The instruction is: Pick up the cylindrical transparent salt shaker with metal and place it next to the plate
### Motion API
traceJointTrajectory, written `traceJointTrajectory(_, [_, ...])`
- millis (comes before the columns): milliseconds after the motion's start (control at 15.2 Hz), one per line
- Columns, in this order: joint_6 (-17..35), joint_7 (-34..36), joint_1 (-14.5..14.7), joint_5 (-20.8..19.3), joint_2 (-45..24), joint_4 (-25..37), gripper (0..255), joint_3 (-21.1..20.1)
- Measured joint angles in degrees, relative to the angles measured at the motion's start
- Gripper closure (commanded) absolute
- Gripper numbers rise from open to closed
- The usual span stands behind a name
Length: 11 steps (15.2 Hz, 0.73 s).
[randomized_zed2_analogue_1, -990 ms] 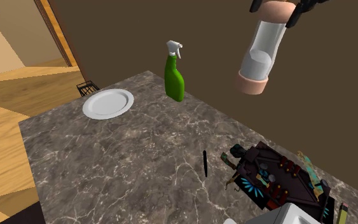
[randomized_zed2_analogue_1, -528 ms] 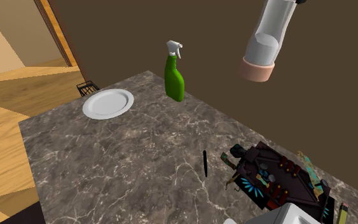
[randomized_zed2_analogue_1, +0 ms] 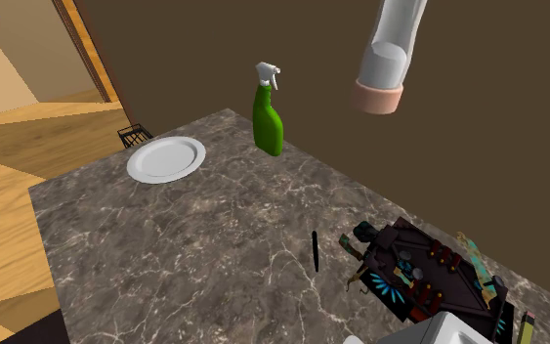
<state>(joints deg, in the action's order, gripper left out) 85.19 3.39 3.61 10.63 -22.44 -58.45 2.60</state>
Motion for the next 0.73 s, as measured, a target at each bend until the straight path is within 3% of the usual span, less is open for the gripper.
traceJointTrajectory(264, [6.3, 3.8, 3.9, -1.0, 4.4, -10.0, 255, -1.3])
traceJointTrajectory(726, [14.4, 10.6, 9.4, -2.4, 5.9, -18.4, 255, -3.7])
